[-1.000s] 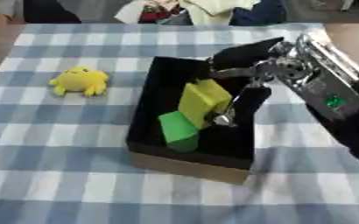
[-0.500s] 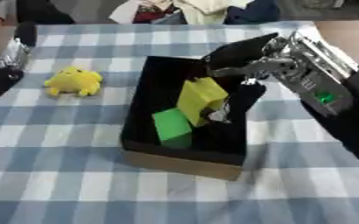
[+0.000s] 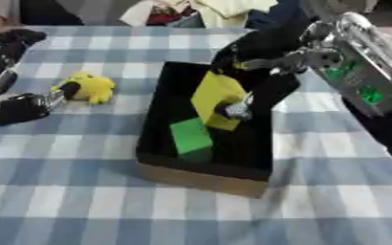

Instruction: Pick up objects on the table and place them in the box.

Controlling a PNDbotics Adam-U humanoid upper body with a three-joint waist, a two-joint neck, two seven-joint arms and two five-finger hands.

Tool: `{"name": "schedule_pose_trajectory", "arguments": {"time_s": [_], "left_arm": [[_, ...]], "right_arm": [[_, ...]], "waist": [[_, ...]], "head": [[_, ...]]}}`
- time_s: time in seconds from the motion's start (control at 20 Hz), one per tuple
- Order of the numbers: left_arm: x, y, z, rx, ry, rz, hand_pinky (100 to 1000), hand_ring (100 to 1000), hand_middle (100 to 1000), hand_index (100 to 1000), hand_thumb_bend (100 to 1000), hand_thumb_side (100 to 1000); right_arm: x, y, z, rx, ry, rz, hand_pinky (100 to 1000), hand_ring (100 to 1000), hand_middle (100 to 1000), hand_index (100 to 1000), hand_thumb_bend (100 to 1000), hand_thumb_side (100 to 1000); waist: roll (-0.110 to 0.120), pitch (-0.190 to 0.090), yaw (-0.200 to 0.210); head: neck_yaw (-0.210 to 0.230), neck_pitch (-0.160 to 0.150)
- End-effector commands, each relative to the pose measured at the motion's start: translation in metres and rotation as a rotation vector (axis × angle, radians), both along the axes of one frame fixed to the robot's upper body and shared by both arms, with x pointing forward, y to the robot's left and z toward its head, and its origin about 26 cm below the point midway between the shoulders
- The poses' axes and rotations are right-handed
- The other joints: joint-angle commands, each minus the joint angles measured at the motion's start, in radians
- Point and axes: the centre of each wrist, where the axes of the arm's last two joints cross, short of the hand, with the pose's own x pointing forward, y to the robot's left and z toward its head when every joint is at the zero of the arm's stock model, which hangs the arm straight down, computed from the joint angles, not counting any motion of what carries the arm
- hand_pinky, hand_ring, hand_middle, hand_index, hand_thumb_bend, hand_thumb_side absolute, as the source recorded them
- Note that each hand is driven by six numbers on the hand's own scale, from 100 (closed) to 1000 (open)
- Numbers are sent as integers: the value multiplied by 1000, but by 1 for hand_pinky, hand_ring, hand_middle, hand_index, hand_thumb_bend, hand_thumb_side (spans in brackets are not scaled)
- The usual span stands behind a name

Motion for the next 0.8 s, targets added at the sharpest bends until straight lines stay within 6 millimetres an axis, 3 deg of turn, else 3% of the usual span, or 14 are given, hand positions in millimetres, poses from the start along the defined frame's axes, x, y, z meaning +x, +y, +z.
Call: {"name": "schedule_pose_trajectory", "arguments": {"time_s": [0.05, 0.2, 0.5, 0.65, 0.8], "left_arm": [[7, 15, 8, 95, 27, 31, 901, 912, 841, 950, 668, 939], [15, 19, 5, 151, 70, 33, 915, 921, 849, 962, 700, 881], [29, 20, 11, 238, 124, 37, 938, 935, 861, 975, 684, 838], [35, 16, 17, 280, 138, 28, 940, 937, 865, 983, 682, 838], [41, 12, 25, 322, 150, 31, 948, 942, 867, 987, 680, 826]], "right_arm": [[-10, -7, 23, 13, -75, -3, 989, 982, 919, 952, 467, 1000], [-12, -8, 27, 8, -92, -2, 995, 988, 925, 957, 518, 1000], [-3, -11, 17, -34, -79, -33, 1000, 997, 933, 957, 527, 1000], [2, -11, 12, -48, -70, -47, 1000, 997, 934, 957, 509, 1000], [-2, -13, 19, -18, -91, -48, 1000, 993, 933, 955, 470, 1000]], "waist": [[0, -26, -1], [-6, -28, -1], [-10, -33, 2], [-9, -34, 4], [-7, -36, 3]], "head": [[5, 6], [6, 7], [3, 5], [3, 3], [4, 4]]}}
